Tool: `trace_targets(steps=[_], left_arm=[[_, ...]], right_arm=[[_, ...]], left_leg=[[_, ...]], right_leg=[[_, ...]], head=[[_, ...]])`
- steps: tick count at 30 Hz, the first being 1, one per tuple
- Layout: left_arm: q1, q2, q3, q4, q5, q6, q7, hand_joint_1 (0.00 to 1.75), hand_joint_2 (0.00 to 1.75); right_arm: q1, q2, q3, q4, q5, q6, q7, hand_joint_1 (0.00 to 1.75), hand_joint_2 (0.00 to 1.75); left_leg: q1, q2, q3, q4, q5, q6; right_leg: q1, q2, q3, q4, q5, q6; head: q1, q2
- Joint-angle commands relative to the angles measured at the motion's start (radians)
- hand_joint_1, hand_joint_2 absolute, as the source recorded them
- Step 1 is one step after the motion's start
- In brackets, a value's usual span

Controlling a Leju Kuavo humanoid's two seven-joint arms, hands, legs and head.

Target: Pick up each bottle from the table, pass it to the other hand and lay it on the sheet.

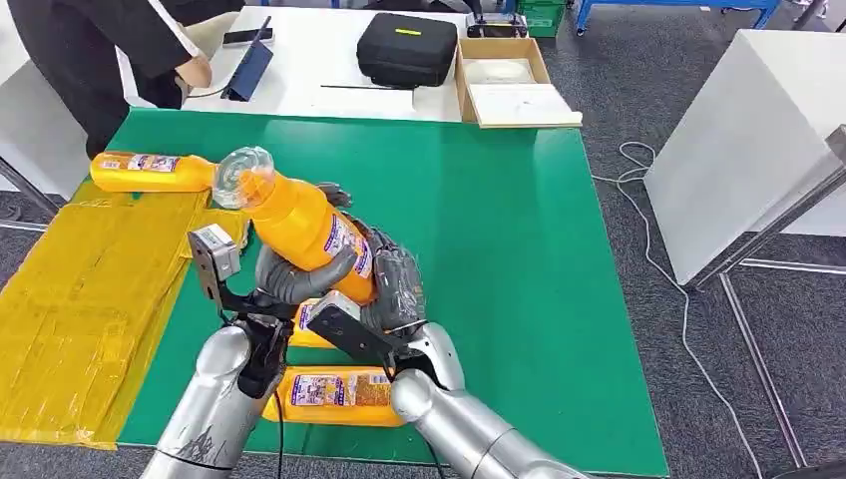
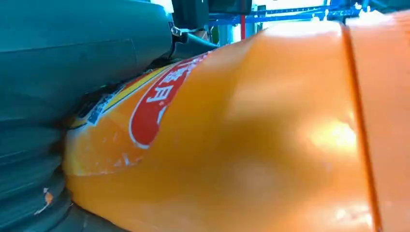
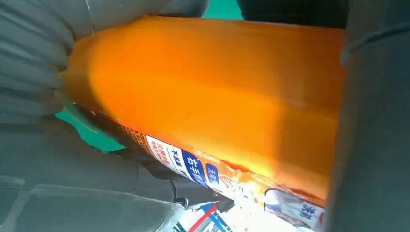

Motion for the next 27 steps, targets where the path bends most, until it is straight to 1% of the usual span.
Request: trace_targets(steps=[1, 4, 6, 7, 8, 15, 16, 17, 18, 19, 20, 21, 22, 24, 27], left_arm=[[-0.058, -0.023, -0.061, 0.031, -0.007, -0.006, 0.009, 1.75, 1.75], [-0.058, -0.023, -0.061, 0.031, -0.007, -0.006, 0.009, 1.75, 1.75], [-0.058, -0.023, -0.061, 0.031, -0.007, -0.006, 0.009, 1.75, 1.75], [-0.058, -0.023, -0.061, 0.031, -0.007, -0.006, 0.009, 1.75, 1.75], [-0.058, -0.023, -0.061, 0.031, -0.007, -0.006, 0.009, 1.75, 1.75], [-0.071, -0.025, -0.062, 0.04, -0.001, -0.006, 0.004, 1.75, 1.75], [-0.07, -0.025, -0.062, 0.036, -0.001, -0.006, 0.004, 1.75, 1.75], [-0.068, -0.023, -0.06, 0.03, -0.001, -0.005, 0.004, 1.75, 1.75], [-0.065, -0.02, -0.057, 0.024, -0.001, -0.004, 0.004, 1.75, 1.75], [-0.062, -0.018, -0.049, 0.02, 0.0, -0.001, 0.004, 1.75, 1.75], [-0.055, -0.014, -0.036, 0.014, 0.001, 0.003, 0.004, 1.75, 1.75], [-0.051, -0.011, -0.024, 0.011, 0.004, 0.007, 0.004, 1.75, 1.75], [-0.047, -0.004, -0.014, 0.011, 0.005, 0.009, 0.004, 1.75, 1.75], [-0.047, -0.004, -0.012, 0.011, 0.005, 0.01, 0.003, 1.75, 1.75], [-0.038, 0.01, 0.014, 0.005, -0.002, 0.044, -0.003, 1.75, 1.75]], right_arm=[[-0.021, 0.006, 0.198, 0.079, -0.001, 0.025, -0.035, 1.75, 1.75], [-0.021, 0.006, 0.198, 0.079, -0.001, 0.025, -0.035, 1.75, 1.75], [-0.021, 0.006, 0.198, 0.079, -0.001, 0.025, -0.035, 1.75, 1.75], [-0.021, 0.006, 0.198, 0.079, -0.001, 0.025, -0.035, 1.75, 1.75], [-0.021, 0.006, 0.198, 0.079, -0.001, 0.025, -0.035, 1.75, 1.75], [-0.021, 0.006, 0.186, 0.082, -0.023, 0.012, -0.056, 1.75, 1.75], [-0.018, 0.006, 0.177, 0.076, -0.03, 0.005, -0.063, 1.01, 1.75], [-0.01, 0.006, 0.153, 0.065, -0.051, 0.005, -0.088, 0.0, 1.75], [-0.006, 0.006, 0.13, 0.059, -0.06, 0.016, -0.108, 0.0, 1.75], [0.002, 0.006, 0.099, 0.048, -0.055, 0.017, -0.128, 0.0, 1.75], [0.017, 0.006, 0.047, 0.027, -0.034, 0.027, -0.153, 0.0, 1.75], [0.036, -0.003, 0.008, -0.013, -0.004, 0.035, -0.163, 0.0, 1.75], [0.05, -0.015, -0.016, -0.051, 0.017, 0.043, -0.158, 0.0, 1.75], [0.057, -0.022, -0.02, -0.072, 0.03, 0.05, -0.15, 0.0, 1.75], [0.128, -0.077, -0.087, -0.254, 0.074, 0.075, -0.154, 0.0, 1.75]], left_leg=[[0.001, -0.004, 0.002, 0.001, -0.001, -0.003], [0.001, -0.003, 0.001, 0.0, 0.0, -0.002], [0.001, -0.005, 0.004, 0.001, -0.001, -0.004], [0.001, -0.003, 0.001, 0.0, 0.0, -0.002], [0.001, -0.004, 0.003, 0.0, -0.001, -0.003], [0.001, -0.004, 0.001, 0.0, 0.0, -0.002], [0.001, -0.005, 0.002, 0.001, -0.001, -0.003], [0.001, -0.005, 0.001, 0.0, 0.0, -0.002], [0.001, -0.003, 0.0, 0.0, 0.0, -0.002], [0.001, -0.006, 0.004, 0.001, -0.002, -0.004], [0.001, -0.004, 0.001, 0.0, 0.0, -0.002], [0.001, -0.005, 0.002, 0.001, -0.001, -0.003], [0.001, -0.004, 0.002, 0.001, -0.001, -0.003], [0.001, -0.003, 0.001, 0.0, 0.0, -0.002], [0.001, -0.004, 0.002, 0.0, -0.001, -0.003]], right_leg=[[0.001, -0.005, 0.004, 0.0, -0.002, -0.001], [0.001, -0.003, 0.002, 0.0, -0.001, 0.0], [0.0, -0.005, 0.005, 0.001, -0.003, -0.001], [0.001, -0.003, 0.002, 0.0, -0.001, 0.0], [0.001, -0.005, 0.004, 0.0, -0.002, -0.001], [0.001, -0.004, 0.002, 0.0, -0.001, 0.0], [0.001, -0.006, 0.004, 0.0, -0.002, -0.001], [0.001, -0.005, 0.003, 0.0, -0.001, 0.0], [0.001, -0.004, 0.001, 0.0, -0.001, 0.0], [0.001, -0.006, 0.005, 0.001, -0.003, -0.001], [0.001, -0.004, 0.002, 0.0, -0.001, 0.0], [0.001, -0.005, 0.004, 0.001, -0.002, -0.001], [0.001, -0.004, 0.003, 0.0, -0.002, -0.001], [0.001, -0.003, 0.002, 0.0, -0.001, 0.0], [0.001, -0.004, 0.004, 0.0, -0.002, -0.001]], head=[[0.0, 0.0], [0.0, 0.0], [0.001, 0.0], [0.0, 0.0], [0.001, 0.0], [0.0, 0.0], [0.0, 0.0], [0.001, 0.0], [0.0, 0.0], [0.001, 0.0], [0.0, 0.0], [0.001, 0.0], [0.0, 0.0], [0.0, 0.0], [0.0, 0.0]])
